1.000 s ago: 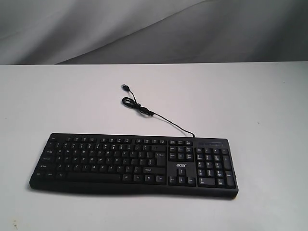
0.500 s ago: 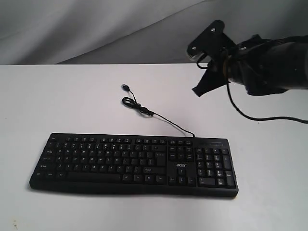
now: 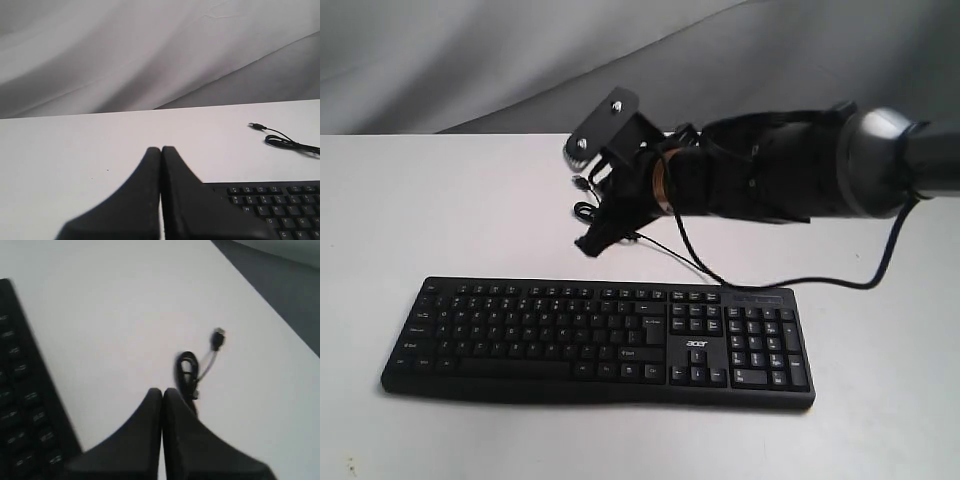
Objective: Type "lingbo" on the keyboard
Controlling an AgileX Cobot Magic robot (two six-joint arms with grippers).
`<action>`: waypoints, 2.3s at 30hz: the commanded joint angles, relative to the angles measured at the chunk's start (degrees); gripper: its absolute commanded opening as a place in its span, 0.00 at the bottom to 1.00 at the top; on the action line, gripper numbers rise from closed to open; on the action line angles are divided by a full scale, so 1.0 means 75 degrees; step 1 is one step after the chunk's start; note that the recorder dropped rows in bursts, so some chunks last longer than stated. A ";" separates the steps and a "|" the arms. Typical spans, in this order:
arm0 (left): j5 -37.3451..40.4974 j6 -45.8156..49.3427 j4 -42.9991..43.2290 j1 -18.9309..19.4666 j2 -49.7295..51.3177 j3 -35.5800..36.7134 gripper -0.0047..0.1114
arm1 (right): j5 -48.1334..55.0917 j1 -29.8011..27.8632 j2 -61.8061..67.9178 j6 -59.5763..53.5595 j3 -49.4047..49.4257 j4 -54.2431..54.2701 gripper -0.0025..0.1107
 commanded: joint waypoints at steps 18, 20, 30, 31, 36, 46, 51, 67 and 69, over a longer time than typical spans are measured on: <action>-0.0047 -0.0016 0.0002 -0.0041 -0.0037 0.0037 0.04 | 0.5854 -0.0057 0.0897 -1.1787 -0.2648 1.1030 0.02; -0.0047 -0.0016 0.0002 -0.0041 -0.0037 0.0037 0.04 | 0.5683 -0.0040 0.1103 -1.2852 -0.2329 1.1989 0.02; -0.0047 -0.0016 0.0002 -0.0041 -0.0037 0.0037 0.04 | 0.4475 -0.0142 0.1179 -1.6069 -0.0796 1.5389 0.02; -0.0047 -0.0016 0.0002 -0.0041 -0.0037 0.0037 0.04 | 0.4475 -0.0139 0.1179 -1.6089 -0.0778 1.5389 0.02; -0.0047 -0.0016 0.0002 -0.0041 -0.0037 0.0037 0.04 | 0.4357 -0.0139 0.1195 -1.6249 -0.0778 1.5323 0.02; -0.0047 -0.0016 0.0002 -0.0041 -0.0037 0.0037 0.04 | 0.4479 -0.0139 0.1413 -1.6031 -0.0708 1.4877 0.02; -0.0047 -0.0016 0.0002 -0.0041 -0.0037 0.0037 0.04 | 0.4632 -0.0139 0.1413 -1.5916 -0.0708 1.4825 0.02; -0.0047 -0.0016 0.0002 -0.0041 -0.0037 0.0037 0.04 | 0.4689 -0.0139 0.1538 -1.5916 -0.0708 1.4678 0.02; -0.0047 -0.0016 0.0002 -0.0041 -0.0037 0.0037 0.04 | 0.4689 -0.0139 0.1538 -1.5916 -0.0708 1.4678 0.02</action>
